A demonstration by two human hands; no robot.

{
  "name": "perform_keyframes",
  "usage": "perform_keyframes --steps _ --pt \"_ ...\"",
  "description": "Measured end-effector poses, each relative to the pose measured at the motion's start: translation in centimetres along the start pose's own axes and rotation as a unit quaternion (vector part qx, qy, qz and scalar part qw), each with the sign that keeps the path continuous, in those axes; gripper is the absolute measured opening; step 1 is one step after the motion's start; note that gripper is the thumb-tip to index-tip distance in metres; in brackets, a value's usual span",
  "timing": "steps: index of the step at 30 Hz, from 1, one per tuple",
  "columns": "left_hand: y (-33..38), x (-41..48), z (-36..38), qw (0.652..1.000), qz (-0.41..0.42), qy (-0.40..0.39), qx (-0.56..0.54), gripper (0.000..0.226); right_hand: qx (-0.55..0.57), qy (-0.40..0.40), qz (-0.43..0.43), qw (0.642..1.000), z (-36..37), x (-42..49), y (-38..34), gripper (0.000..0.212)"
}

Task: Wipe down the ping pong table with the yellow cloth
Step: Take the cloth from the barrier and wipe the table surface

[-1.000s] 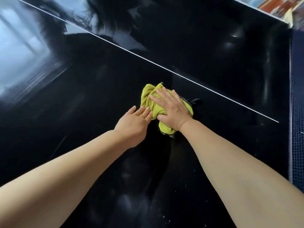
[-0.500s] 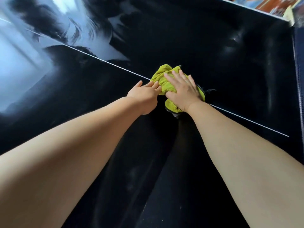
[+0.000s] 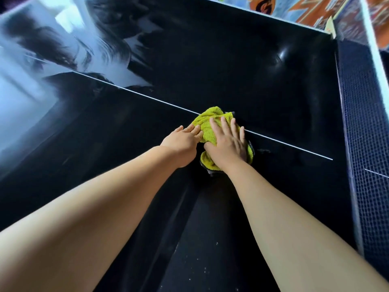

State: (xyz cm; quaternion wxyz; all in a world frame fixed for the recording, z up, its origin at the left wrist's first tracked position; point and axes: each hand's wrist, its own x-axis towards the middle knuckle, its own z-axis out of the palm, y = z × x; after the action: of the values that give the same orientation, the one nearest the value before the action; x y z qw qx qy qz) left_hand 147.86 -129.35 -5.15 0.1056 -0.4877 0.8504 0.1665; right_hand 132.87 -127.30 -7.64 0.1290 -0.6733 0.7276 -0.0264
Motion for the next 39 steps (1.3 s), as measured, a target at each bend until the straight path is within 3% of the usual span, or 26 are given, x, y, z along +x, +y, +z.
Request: perform_keyframes --steps 6,16,31,39 --pt "1.3 -7.8 1.6 0.999 0.045 -0.03 0.002 0.062 -0.009 -0.026 -0.002 1.0 0.7 -8.6 -1.3 0.078" --pt "0.6 -25.2 8.0 0.996 0.073 -0.038 -0.043 0.062 -0.051 -0.056 -0.078 0.994 3.8 -23.8 -6.5 0.077" --pt "-1.0 -56.0 18.1 0.996 0.023 -0.065 -0.057 0.066 -0.088 -0.127 -0.203 0.967 10.0 -49.0 -19.4 0.074" --pt "1.8 -62.4 20.3 0.993 0.004 -0.104 -0.049 0.062 -0.064 -0.128 -0.216 0.966 10.9 -56.3 -20.1 0.072"
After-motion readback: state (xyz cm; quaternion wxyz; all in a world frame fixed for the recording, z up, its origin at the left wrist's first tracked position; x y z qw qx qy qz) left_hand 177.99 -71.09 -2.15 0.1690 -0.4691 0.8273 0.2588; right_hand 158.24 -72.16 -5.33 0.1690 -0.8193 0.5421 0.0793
